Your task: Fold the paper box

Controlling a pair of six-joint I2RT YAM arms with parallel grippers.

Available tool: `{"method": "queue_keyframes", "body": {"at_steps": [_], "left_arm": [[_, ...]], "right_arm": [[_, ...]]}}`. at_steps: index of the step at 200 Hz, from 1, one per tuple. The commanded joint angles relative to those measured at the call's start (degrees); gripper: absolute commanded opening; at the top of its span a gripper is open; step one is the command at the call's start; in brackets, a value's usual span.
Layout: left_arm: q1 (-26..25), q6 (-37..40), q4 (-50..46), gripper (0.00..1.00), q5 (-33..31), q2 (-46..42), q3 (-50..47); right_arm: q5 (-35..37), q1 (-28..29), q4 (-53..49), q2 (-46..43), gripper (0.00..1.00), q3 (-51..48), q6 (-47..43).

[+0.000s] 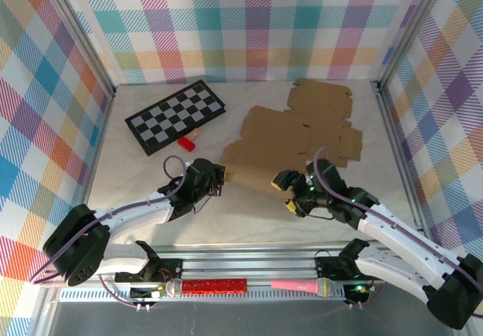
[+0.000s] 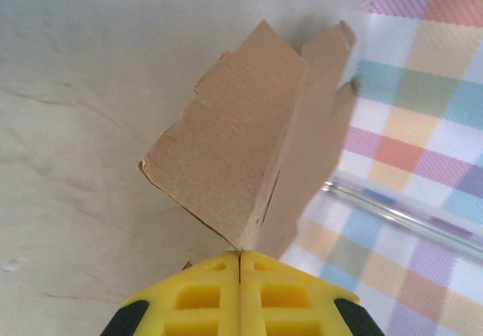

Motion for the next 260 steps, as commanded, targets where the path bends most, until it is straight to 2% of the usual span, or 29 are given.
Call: {"method": "queue_keyframes", "body": {"at_steps": [1, 13, 37, 72, 108, 136, 165, 260], "left_arm": [[-0.26, -3.34, -3.76, 0.0, -2.51, -2.41, 2.24], [-0.29, -3.81, -4.15, 0.0, -2.8, -3.25, 2.53], [-0.25, -5.08, -5.21, 0.0, -2.97, -4.81, 2.23], [-0.23, -6.13, -5.92, 0.0, -2.11, -6.79, 0.98], [-0.27, -7.11, -6.71, 0.0, -1.81, -9.07, 0.16], [-0.35, -7.11, -7.46, 0.0, -0.53, -9.67, 0.29], [-0.51, -7.6, -8.57, 0.0, 0.2, -10.61, 0.16], [-0.74, -7.64, -12.27, 0.0, 0.41, -15.13, 0.28]], "right_arm": [[17.78, 7.22, 11.06, 1.52, 0.84, -0.61, 13.88], [21.34, 9.93, 12.22, 4.23, 0.85, 0.48, 15.79], [23.89, 13.08, 15.89, 10.46, 0.87, 1.84, 19.28], [27.41, 13.55, 20.34, 15.92, 0.84, 2.89, 19.78], [30.74, 13.58, 21.68, 17.67, 0.74, 2.84, 21.71], [31.8, 13.29, 21.3, 17.38, 0.63, 3.69, 21.71], [31.12, 12.38, 20.0, 17.32, 0.51, 5.67, 21.24], [26.35, 6.76, 14.55, 20.85, 0.23, 13.37, 17.96]]}}
